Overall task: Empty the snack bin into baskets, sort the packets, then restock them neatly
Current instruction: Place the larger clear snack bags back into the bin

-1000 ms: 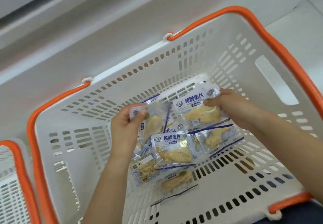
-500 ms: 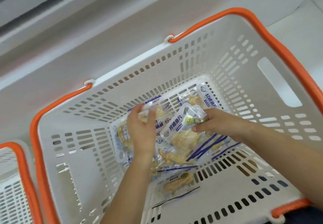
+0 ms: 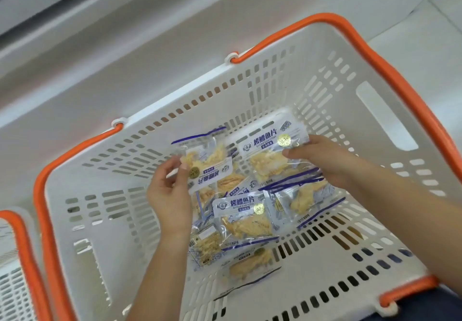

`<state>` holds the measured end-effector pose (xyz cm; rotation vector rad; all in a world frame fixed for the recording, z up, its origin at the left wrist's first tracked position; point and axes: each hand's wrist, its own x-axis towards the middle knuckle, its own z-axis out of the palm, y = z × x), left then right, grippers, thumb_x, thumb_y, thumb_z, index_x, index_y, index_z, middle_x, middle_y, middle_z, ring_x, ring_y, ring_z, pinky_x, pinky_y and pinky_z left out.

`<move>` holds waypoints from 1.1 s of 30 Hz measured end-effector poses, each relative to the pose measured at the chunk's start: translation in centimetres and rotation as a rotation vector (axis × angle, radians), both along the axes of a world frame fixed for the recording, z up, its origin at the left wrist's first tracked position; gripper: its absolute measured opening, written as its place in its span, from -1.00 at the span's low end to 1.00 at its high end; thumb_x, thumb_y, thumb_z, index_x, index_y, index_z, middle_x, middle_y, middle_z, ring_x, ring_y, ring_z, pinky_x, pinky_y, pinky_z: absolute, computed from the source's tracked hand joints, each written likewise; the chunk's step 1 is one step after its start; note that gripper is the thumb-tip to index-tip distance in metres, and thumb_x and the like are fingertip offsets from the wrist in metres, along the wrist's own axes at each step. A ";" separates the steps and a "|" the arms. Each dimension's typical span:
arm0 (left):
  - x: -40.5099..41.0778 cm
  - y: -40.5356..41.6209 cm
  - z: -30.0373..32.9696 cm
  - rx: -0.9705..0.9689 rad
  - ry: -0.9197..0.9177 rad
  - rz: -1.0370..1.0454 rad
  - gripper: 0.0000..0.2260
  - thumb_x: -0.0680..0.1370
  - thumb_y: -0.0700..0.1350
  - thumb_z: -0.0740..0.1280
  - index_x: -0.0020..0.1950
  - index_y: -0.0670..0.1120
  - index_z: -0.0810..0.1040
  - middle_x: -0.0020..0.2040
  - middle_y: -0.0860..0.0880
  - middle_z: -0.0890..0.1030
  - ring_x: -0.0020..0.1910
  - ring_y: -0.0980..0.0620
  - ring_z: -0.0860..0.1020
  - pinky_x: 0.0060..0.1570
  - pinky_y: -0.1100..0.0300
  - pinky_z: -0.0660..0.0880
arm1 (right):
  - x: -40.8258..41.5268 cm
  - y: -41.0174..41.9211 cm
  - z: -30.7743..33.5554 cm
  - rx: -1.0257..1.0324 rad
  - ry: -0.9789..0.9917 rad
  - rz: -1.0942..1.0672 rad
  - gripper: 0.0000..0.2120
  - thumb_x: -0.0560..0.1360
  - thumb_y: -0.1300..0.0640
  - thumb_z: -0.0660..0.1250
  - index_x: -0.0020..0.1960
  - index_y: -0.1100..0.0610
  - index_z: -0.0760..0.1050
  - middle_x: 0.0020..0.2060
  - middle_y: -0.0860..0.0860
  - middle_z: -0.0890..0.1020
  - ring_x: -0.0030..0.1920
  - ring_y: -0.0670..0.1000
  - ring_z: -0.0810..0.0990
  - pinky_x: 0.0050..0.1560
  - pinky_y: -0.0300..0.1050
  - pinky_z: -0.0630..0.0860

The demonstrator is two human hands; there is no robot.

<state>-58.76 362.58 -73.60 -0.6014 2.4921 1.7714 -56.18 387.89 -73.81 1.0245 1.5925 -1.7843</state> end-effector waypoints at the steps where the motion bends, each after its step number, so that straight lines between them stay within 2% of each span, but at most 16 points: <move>1: 0.1 -0.3 1.3 -0.025 0.044 -0.088 -0.85 0.54 -0.22 0.35 0.10 -0.08 0.61 -0.03 -0.02 0.64 -0.08 0.12 0.62 -0.03 0.24 0.55 | 0.0 0.1 0.5 -0.019 0.020 -0.005 -0.78 0.46 0.16 0.43 0.08 0.06 0.49 0.06 -0.04 0.57 0.30 0.04 0.38 0.29 -0.07 0.13; 4: -0.3 -0.3 6.6 -0.202 0.181 -0.460 -0.83 0.55 -0.18 0.34 -0.03 0.11 0.61 -0.07 0.18 0.64 -0.01 0.22 0.55 0.07 0.36 0.43 | -0.1 0.1 2.9 -0.050 0.053 0.031 -0.38 0.32 0.08 0.52 0.33 0.11 0.41 0.29 -0.02 0.49 0.44 0.08 0.28 0.47 0.09 0.05; 5: -0.7 -0.1 8.3 -0.300 0.224 -0.612 -0.82 0.54 -0.14 0.33 -0.06 0.16 0.61 -0.10 0.25 0.62 0.00 0.24 0.50 0.08 0.38 0.37 | -0.1 0.0 4.2 -0.061 0.070 0.067 -0.34 0.29 0.05 0.55 0.34 0.10 0.41 0.29 -0.06 0.48 0.45 0.06 0.24 0.49 0.14 0.03; 7: -1.5 0.7 11.3 -0.477 0.287 -0.877 -0.84 0.53 -0.11 0.33 -0.05 0.16 0.64 -0.15 0.31 0.57 0.00 0.17 0.41 0.08 0.39 0.28 | -0.3 -0.3 7.0 -0.118 0.094 0.197 -0.30 0.18 -0.06 0.62 0.27 0.05 0.50 0.25 -0.07 0.54 0.44 0.05 0.29 0.48 0.20 0.07; 9: -2.1 1.8 14.2 -0.562 0.340 -0.999 -0.84 0.52 -0.14 0.37 -0.03 0.11 0.67 -0.20 0.31 0.51 -0.01 0.15 0.36 0.04 0.37 0.28 | -0.4 -1.4 10.9 -0.195 0.140 0.324 -0.47 0.21 -0.06 0.57 0.14 0.04 0.60 0.15 0.00 0.64 0.32 0.08 0.46 0.41 0.21 0.25; 11: -2.2 2.9 17.4 -0.565 0.384 -1.009 -0.85 0.50 -0.15 0.40 -0.04 0.10 0.68 -0.23 0.27 0.51 -0.02 0.17 0.34 -0.01 0.45 0.25 | 0.0 -2.2 15.0 -0.213 0.219 0.358 -0.66 0.32 -0.01 0.41 0.06 0.07 0.60 0.07 0.07 0.67 0.17 0.10 0.58 0.26 0.08 0.44; 14: -1.9 3.6 22.5 -0.518 0.457 -0.962 -0.86 0.45 -0.14 0.45 -0.04 0.06 0.67 -0.18 0.17 0.56 -0.02 0.13 0.38 -0.02 0.49 0.21 | 1.2 -2.9 20.9 -0.236 0.318 0.313 -0.62 0.40 -0.13 0.29 0.08 0.08 0.58 0.05 0.08 0.68 0.15 0.18 0.60 0.15 0.07 0.54; 16: -1.1 3.8 25.9 -0.537 0.523 -0.962 -0.83 0.42 -0.13 0.48 -0.02 0.06 0.66 -0.18 0.21 0.52 -0.04 0.14 0.36 -0.01 0.51 0.19 | 2.4 -3.1 24.3 -0.279 0.378 0.282 -0.61 0.40 -0.17 0.28 0.07 0.06 0.60 0.01 0.08 0.69 0.07 0.15 0.63 0.10 0.05 0.58; 18: 0.3 4.1 29.0 -0.524 0.572 -0.961 -0.77 0.40 -0.15 0.49 0.03 0.04 0.65 -0.17 0.24 0.49 -0.04 0.13 0.38 -0.03 0.53 0.20 | 3.6 -3.5 26.8 -0.243 0.452 0.345 -0.72 0.43 -0.04 0.42 0.08 0.07 0.61 0.03 0.10 0.67 0.08 0.14 0.62 0.22 0.13 0.50; 20: 1.8 4.0 31.2 -0.461 0.603 -0.904 -0.67 0.41 -0.14 0.48 0.16 0.03 0.59 -0.01 0.16 0.51 0.09 0.10 0.43 0.07 0.42 0.29 | 4.6 -4.3 28.9 -0.188 0.498 0.397 -0.68 0.42 0.16 0.46 0.16 0.13 0.55 0.06 0.14 0.65 0.18 0.24 0.55 0.33 0.23 0.35; 22: 3.2 3.1 33.1 -0.432 0.615 -0.789 -0.54 0.45 -0.02 0.45 0.33 0.07 0.45 0.21 0.10 0.48 0.24 0.08 0.41 0.25 0.17 0.35 | 5.2 -5.4 30.9 -0.153 0.527 0.406 -0.60 0.39 0.20 0.47 0.21 0.14 0.52 0.09 0.14 0.65 0.22 0.28 0.52 0.33 0.24 0.35; 24: 4.1 1.3 35.0 -0.439 0.511 -0.696 -0.36 0.41 0.15 0.45 0.43 0.13 0.29 0.34 0.09 0.42 0.30 0.07 0.41 0.27 0.05 0.39 | 5.8 -6.6 32.8 -0.127 0.571 0.409 -0.53 0.35 0.19 0.50 0.24 0.13 0.51 0.13 0.14 0.64 0.24 0.23 0.53 0.31 0.17 0.39; 27: 4.1 -2.0 37.1 -0.399 0.268 -0.834 -0.27 0.27 0.24 0.53 0.33 0.17 0.27 0.25 0.20 0.50 0.20 0.13 0.49 0.19 0.20 0.46 | 5.8 -7.9 35.1 -0.090 0.654 0.426 -0.52 0.34 0.15 0.50 0.24 0.12 0.52 0.13 0.13 0.64 0.20 0.17 0.58 0.27 0.15 0.43; 29: 3.8 -3.9 38.2 -0.324 0.186 -0.972 -0.25 0.24 0.19 0.57 0.33 0.12 0.31 0.18 0.17 0.55 0.13 0.16 0.55 0.18 0.10 0.50 | 5.6 -8.5 36.1 -0.109 0.689 0.417 -0.56 0.35 0.18 0.49 0.21 0.16 0.54 0.10 0.15 0.65 0.11 0.16 0.62 0.18 0.10 0.51; 31: 3.5 -5.0 39.4 -0.304 0.171 -1.027 -0.36 0.28 0.06 0.59 0.28 0.13 0.40 0.12 0.15 0.58 0.09 0.16 0.57 0.16 0.06 0.51 | 5.2 -9.1 36.9 -0.118 0.723 0.424 -0.59 0.36 0.23 0.48 0.19 0.20 0.53 0.09 0.16 0.66 0.06 0.14 0.64 0.10 -0.01 0.56; 33: 2.9 -5.6 40.7 -0.337 0.168 -1.048 -0.51 0.31 0.02 0.58 0.17 0.12 0.50 0.01 0.09 0.64 -0.02 0.07 0.62 0.06 0.03 0.56 | 4.8 -9.6 37.3 -0.118 0.756 0.444 -0.58 0.37 0.22 0.47 0.21 0.23 0.52 0.10 0.18 0.65 0.09 0.17 0.62 0.12 -0.01 0.55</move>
